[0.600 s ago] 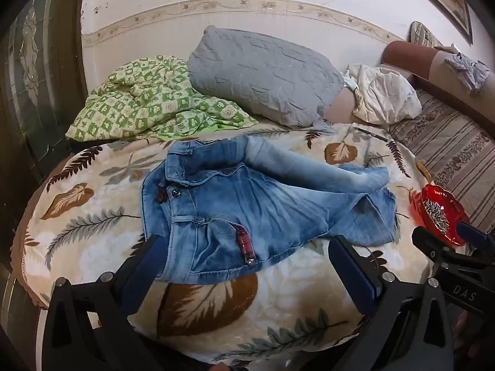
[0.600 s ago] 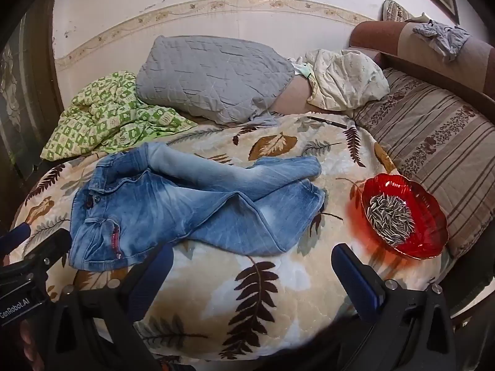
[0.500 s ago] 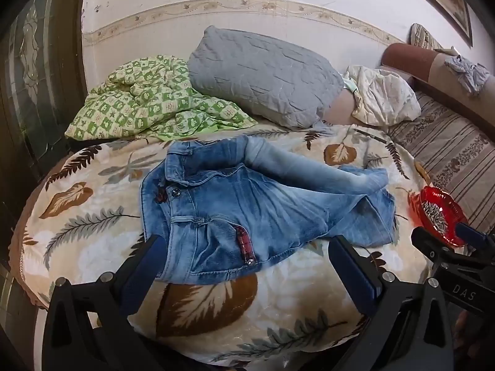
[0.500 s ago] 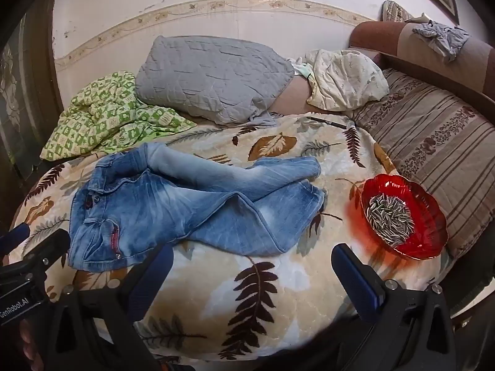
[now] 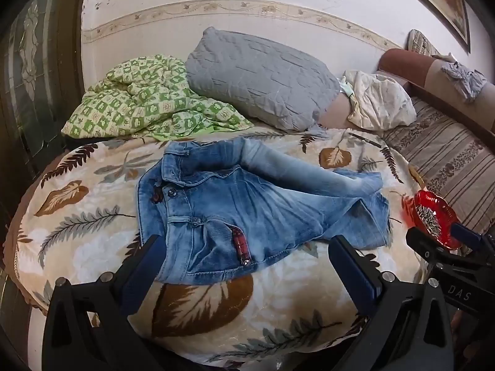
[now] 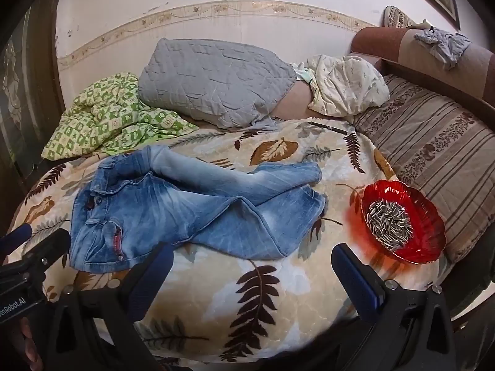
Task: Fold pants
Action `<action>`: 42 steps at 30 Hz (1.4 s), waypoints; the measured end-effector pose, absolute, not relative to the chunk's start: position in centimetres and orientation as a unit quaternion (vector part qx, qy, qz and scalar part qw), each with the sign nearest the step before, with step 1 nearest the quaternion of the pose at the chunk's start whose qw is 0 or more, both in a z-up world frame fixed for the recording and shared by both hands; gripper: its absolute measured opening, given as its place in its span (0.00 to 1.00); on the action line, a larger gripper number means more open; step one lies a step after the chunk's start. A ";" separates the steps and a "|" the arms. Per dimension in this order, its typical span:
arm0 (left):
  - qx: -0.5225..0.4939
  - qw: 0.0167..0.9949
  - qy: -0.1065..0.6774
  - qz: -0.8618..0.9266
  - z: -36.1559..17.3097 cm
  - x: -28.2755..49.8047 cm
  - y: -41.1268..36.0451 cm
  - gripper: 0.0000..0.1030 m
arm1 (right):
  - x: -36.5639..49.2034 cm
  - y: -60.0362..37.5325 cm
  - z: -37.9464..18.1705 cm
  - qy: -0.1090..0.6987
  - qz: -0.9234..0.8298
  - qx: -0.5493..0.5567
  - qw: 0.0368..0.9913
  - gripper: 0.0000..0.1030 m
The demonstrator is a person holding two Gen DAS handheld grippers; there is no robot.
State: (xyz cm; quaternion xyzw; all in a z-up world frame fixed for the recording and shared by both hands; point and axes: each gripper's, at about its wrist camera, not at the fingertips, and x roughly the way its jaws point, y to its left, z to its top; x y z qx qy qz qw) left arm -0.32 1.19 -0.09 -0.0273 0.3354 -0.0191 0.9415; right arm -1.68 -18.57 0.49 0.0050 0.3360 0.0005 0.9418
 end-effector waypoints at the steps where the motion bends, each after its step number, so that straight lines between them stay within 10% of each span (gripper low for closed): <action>1: -0.026 0.942 0.335 -0.019 -0.3 -0.4 1.2 1.00 | -1.7 -18.6 0.5 0.337 0.000 0.005 0.942 1.00; 42: -0.016 0.936 0.351 0.006 -0.5 0.2 1.4 1.00 | -1.2 -17.4 0.3 0.347 0.017 -0.002 0.938 1.00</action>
